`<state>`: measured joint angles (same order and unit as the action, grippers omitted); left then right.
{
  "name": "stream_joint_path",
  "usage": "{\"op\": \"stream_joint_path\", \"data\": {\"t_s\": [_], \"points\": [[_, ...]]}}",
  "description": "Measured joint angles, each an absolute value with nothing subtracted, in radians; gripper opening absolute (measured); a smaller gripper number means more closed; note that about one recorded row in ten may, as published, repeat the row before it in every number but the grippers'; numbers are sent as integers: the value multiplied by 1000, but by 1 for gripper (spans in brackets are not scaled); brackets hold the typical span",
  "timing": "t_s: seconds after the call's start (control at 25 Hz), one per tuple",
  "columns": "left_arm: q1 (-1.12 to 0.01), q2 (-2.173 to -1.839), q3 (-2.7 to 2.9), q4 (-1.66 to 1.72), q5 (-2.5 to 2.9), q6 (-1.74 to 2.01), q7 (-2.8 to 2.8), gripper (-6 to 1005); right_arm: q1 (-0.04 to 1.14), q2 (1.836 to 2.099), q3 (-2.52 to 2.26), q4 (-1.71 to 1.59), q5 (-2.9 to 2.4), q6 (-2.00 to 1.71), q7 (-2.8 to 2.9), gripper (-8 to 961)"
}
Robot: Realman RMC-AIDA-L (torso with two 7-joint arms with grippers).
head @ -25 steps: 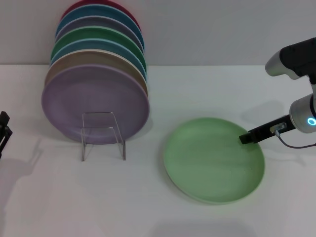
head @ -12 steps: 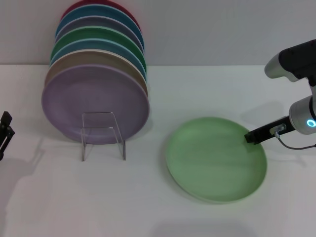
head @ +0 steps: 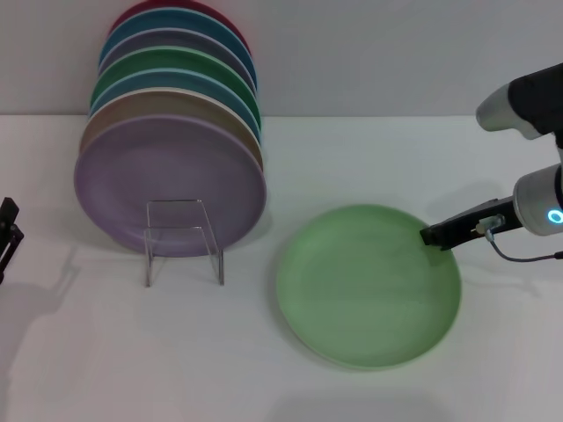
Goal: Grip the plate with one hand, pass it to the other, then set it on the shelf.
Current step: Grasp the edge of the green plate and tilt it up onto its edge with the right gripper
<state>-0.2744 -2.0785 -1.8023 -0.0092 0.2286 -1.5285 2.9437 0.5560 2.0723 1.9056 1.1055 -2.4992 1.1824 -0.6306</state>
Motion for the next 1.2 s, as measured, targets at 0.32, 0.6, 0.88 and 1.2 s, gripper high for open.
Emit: {"op": "stream_joint_path", "data": {"t_s": [0.32,0.6,0.88,1.2], "points": [[-268,-2079,-1801,-14,229,-1562,2944,797,507,2074,1903,1197,-2492,1204,-641,25],[-269,-2079,-1800,-14,229,-1567,2939,797,444,2075,1908,1299,-2422,1221,-690,18],[-266,-2079,-1754,-14,229,-1644,2934,797,352,2076,1916,1445,-2345,1227,-753,18],[-255,-2069,-1589,-113,229,-1668,2877,797,201,2079,2000,1451,-1999,1193,-1129,18]]}}
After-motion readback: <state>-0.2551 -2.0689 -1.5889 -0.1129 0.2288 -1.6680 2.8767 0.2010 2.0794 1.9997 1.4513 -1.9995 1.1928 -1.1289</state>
